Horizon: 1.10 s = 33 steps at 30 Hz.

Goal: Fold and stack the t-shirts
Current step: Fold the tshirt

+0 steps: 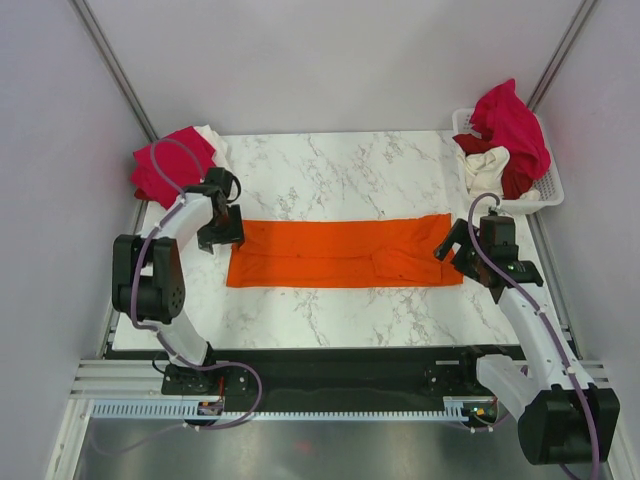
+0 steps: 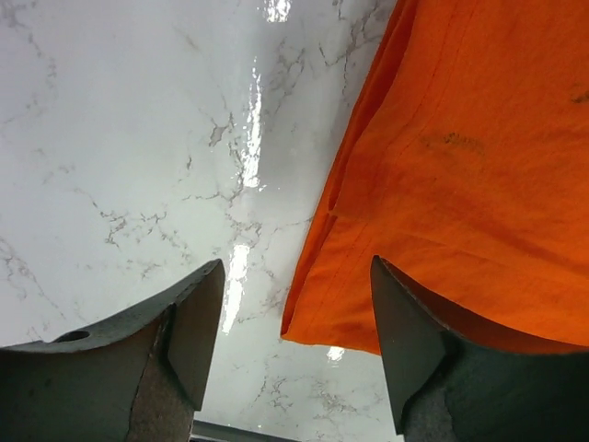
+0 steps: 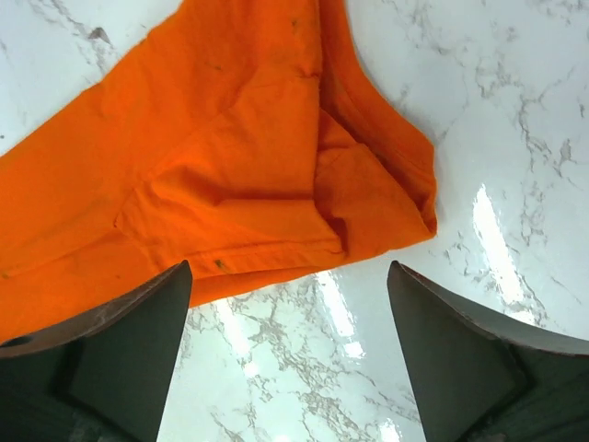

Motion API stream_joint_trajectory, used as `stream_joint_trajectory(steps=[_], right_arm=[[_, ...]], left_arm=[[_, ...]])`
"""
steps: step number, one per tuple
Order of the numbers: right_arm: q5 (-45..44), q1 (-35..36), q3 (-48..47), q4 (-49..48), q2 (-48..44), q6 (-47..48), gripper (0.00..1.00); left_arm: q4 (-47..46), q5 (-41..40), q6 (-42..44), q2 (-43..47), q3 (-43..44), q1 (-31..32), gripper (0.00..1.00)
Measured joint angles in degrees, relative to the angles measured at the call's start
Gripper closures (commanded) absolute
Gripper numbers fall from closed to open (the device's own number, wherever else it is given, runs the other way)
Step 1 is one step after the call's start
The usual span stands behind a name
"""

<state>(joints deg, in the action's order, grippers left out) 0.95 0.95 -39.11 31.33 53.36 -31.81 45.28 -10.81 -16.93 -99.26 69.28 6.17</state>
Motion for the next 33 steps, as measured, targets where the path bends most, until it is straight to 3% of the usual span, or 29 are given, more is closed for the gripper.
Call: stream_joint_trajectory(steps=[4, 11, 22, 28, 33], right_arm=[[-0.7, 0.0, 0.6, 0.7, 0.2, -1.3, 0.04], [2.4, 0.3, 2.5, -3.3, 1.4, -3.4, 0.06], [4.9, 3.6, 2.9, -13.6, 23.5, -4.8, 0.07], [5.2, 3.6, -10.1, -17.3, 38.7, -4.9, 0.06], [7.0, 4.2, -32.9, -16.9, 57.5, -5.2, 0.05]], left_arm=[[1.0, -1.1, -0.2, 3.1, 0.5, 0.0, 0.33], [1.3, -1.1, -1.2, 3.5, 4.0, 0.8, 0.34], [0.1, -1.4, -6.7, -10.1, 6.1, 11.1, 0.39], [-0.8, -0.4, -10.7, -11.1, 6.4, 10.5, 0.41], [-4.0, 2.5, -14.1, -5.6, -1.4, 11.8, 0.42]])
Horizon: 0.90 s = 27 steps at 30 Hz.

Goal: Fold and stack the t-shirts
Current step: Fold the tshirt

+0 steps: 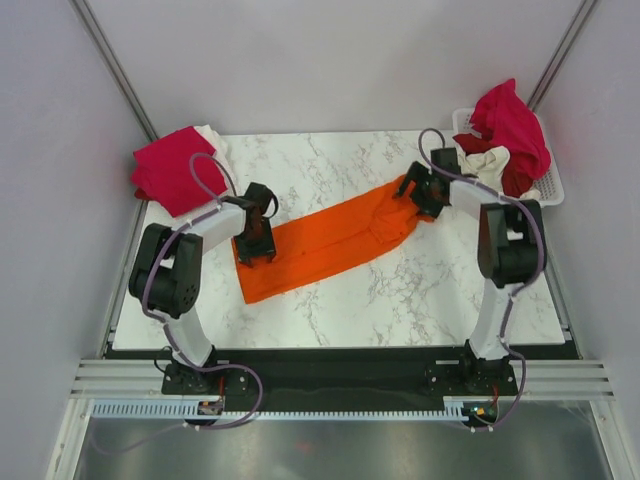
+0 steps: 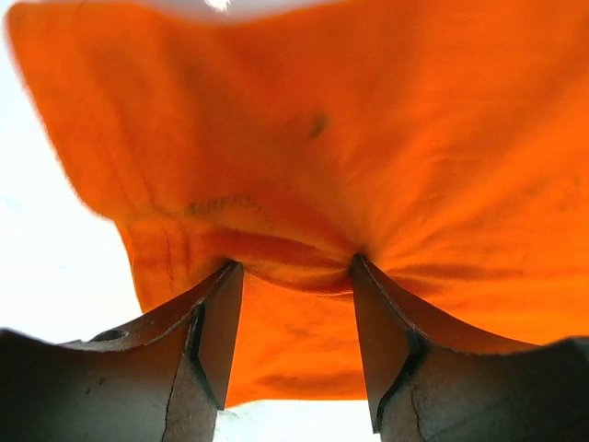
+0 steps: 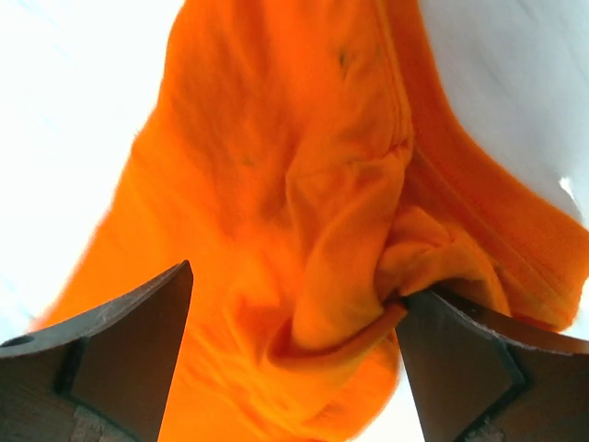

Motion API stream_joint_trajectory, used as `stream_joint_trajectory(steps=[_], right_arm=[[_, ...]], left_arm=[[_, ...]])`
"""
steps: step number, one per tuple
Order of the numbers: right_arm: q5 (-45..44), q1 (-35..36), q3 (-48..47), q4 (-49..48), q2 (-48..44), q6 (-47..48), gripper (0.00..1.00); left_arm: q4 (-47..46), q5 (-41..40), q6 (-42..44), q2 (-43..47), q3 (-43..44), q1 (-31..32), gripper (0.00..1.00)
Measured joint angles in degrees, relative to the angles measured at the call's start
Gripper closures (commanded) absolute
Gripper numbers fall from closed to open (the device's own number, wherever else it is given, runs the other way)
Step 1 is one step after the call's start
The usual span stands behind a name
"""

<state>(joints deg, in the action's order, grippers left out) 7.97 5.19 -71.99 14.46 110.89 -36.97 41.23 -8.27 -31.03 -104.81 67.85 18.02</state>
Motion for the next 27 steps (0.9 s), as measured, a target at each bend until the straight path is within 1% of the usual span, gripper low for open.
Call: stream_joint_trajectory(steps=[3, 5, 6, 8, 10, 11, 12, 15, 22, 27], right_arm=[[2.1, 1.4, -20.2, 2.3, 14.0, 0.3, 0.02], [5.0, 2.7, -38.2, 3.6, 25.9, 0.8, 0.02], [6.7, 3.8, -44.0, 3.5, 29.8, 1.0, 0.02], [9.9, 5.3, -57.2, 3.7, 38.1, 1.2, 0.02], [13.8, 7.0, -66.4, 3.0, 44.5, 0.7, 0.02], [15.4, 7.8, -68.7, 1.8, 46.3, 0.5, 0.02], [16.6, 8.4, -69.1, -0.1, 47.1, 0.1, 0.02], [18.7, 10.0, -67.2, -4.9, 47.3, -1.1, 0.02], [22.0, 10.4, -66.4, -11.5, 48.6, -3.3, 0.02], [22.3, 10.2, -66.3, -12.0, 48.6, -3.1, 0.02]], left_arm=[[-1.6, 3.7, -3.3, 6.6, -8.5, 5.0, 0.4], [-2.4, 6.7, -5.6, 10.5, -13.3, 10.0, 0.4], [-3.3, 9.2, -7.7, 12.7, -15.8, 13.8, 0.4], [-4.5, 12.4, -11.1, 14.5, -18.1, 19.2, 0.39], [-5.9, 15.3, -15.0, 14.8, -18.8, 24.8, 0.38], [-6.6, 16.8, -16.8, 14.4, -18.8, 27.3, 0.38], [-7.3, 18.1, -18.4, 13.8, -18.6, 29.8, 0.38], [-7.7, 20.9, -21.3, 10.4, -15.8, 34.5, 0.38], [-8.7, 24.8, -24.9, 3.8, -8.7, 38.7, 0.37], [-8.9, 26.9, -27.6, 4.0, -6.4, 41.5, 0.37]])
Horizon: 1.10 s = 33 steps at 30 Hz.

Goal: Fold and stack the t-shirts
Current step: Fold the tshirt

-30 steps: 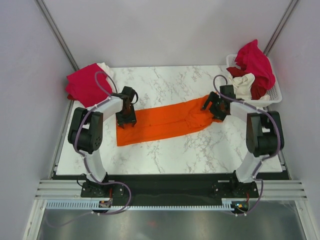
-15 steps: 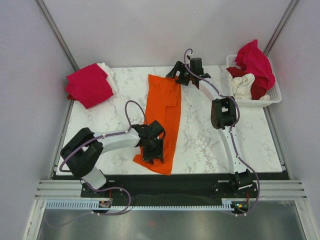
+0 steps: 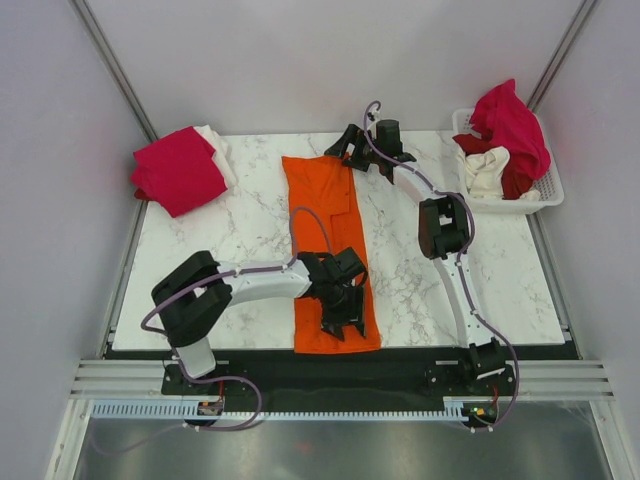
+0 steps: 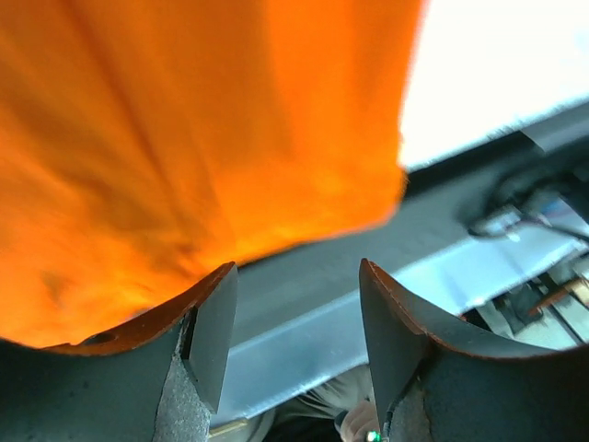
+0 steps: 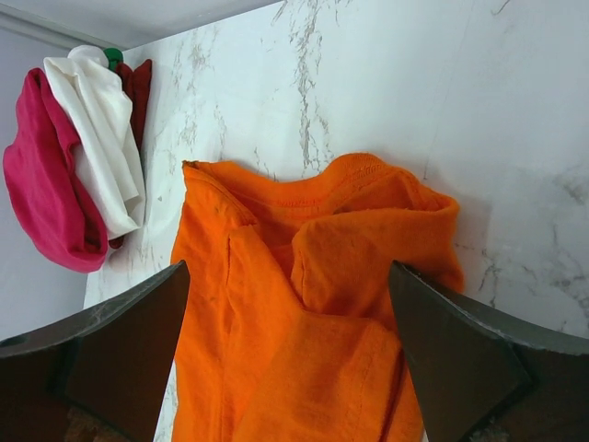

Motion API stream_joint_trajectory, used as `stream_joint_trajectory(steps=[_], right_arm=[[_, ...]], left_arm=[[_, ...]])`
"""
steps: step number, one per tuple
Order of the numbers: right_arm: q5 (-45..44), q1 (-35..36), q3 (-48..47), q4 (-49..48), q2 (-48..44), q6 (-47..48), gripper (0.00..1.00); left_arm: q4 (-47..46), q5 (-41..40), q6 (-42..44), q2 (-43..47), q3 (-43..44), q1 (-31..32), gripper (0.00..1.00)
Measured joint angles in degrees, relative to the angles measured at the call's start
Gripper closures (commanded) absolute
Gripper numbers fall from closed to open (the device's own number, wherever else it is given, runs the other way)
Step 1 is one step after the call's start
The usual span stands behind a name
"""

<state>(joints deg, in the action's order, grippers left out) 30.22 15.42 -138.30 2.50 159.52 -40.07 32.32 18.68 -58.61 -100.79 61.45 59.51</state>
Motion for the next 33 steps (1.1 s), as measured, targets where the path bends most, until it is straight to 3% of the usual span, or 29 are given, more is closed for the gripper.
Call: stream_joint_trajectory(steps=[5, 12, 18, 24, 29, 33], right_arm=[[-0.9, -0.4, 5.3, -0.5, -3.5, 1.2, 0.02], [-4.0, -3.6, 25.8, 1.4, -19.6, 4.8, 0.02], [-8.3, -6.3, 49.8, 1.9, -44.3, 7.9, 0.02], [-15.0, -2.2, 76.5, 2.6, -75.4, 6.8, 0.02], [-21.3, 5.7, 94.1, 13.7, -94.7, 4.5, 0.02], [-27.2, 9.3, 102.2, 25.0, -108.0, 1.9, 0.02]], left_arm=[[0.2, 0.8, -1.9, 9.6, 0.3, 0.7, 0.34], [1.7, -2.6, 1.5, 25.2, 0.3, -1.5, 0.35], [9.2, -12.5, 5.8, 30.1, -1.0, -5.5, 0.36], [13.0, -16.5, 5.7, 34.7, -11.1, -5.4, 0.39], [14.6, -19.2, 4.8, 41.0, -19.7, -5.4, 0.39], [14.8, -20.1, 4.5, 44.8, -25.6, -5.4, 0.39]])
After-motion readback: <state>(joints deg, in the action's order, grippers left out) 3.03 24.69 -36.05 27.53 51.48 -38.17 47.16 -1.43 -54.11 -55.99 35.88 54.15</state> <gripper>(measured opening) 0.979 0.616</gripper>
